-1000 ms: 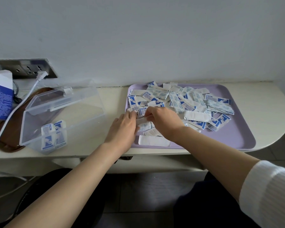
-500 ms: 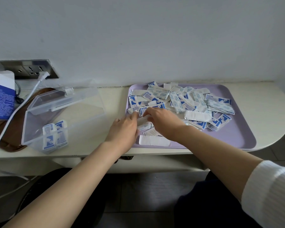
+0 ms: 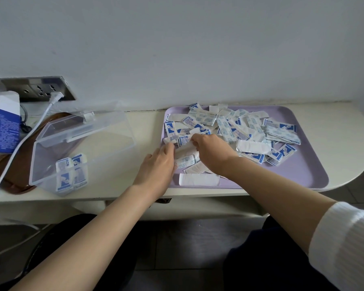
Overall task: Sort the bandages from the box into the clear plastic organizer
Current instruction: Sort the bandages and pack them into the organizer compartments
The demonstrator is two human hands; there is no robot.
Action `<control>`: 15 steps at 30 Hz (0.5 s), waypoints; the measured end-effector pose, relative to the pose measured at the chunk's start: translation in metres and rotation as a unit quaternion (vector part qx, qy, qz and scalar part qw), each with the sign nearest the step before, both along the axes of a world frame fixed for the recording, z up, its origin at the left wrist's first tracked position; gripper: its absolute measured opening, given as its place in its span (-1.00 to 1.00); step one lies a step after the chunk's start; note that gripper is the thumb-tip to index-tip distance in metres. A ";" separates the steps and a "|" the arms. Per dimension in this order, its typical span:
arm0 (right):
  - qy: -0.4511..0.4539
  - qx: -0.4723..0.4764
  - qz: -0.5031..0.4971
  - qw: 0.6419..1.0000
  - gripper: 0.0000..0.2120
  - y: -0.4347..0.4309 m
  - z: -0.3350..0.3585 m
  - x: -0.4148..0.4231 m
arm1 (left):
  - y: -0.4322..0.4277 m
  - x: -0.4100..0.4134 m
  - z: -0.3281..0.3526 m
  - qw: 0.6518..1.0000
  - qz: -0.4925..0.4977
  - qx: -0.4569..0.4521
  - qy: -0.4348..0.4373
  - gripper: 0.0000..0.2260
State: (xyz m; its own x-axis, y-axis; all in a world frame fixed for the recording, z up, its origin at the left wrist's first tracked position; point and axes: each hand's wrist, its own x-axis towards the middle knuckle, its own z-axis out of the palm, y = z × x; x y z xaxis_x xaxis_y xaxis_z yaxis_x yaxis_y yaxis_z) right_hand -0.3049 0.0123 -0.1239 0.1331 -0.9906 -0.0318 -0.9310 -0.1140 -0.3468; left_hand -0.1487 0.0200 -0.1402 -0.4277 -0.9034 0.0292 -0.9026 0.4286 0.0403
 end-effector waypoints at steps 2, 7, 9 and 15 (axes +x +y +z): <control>0.017 0.026 0.012 0.999 -0.67 0.002 0.002 -0.001 | 0.000 -0.001 0.000 1.000 -0.001 -0.006 0.005 -0.61; 0.027 0.076 0.085 0.993 -0.49 0.005 -0.003 0.001 | -0.004 -0.002 -0.004 1.000 -0.018 -0.008 -0.010 -0.67; 0.035 0.076 0.086 0.993 -0.48 0.006 -0.006 0.003 | -0.004 -0.003 -0.006 0.999 -0.021 -0.019 -0.047 -0.74; 0.066 0.034 0.100 0.992 -0.54 0.008 -0.008 0.005 | -0.001 -0.006 -0.012 0.997 -0.005 -0.012 -0.071 -0.73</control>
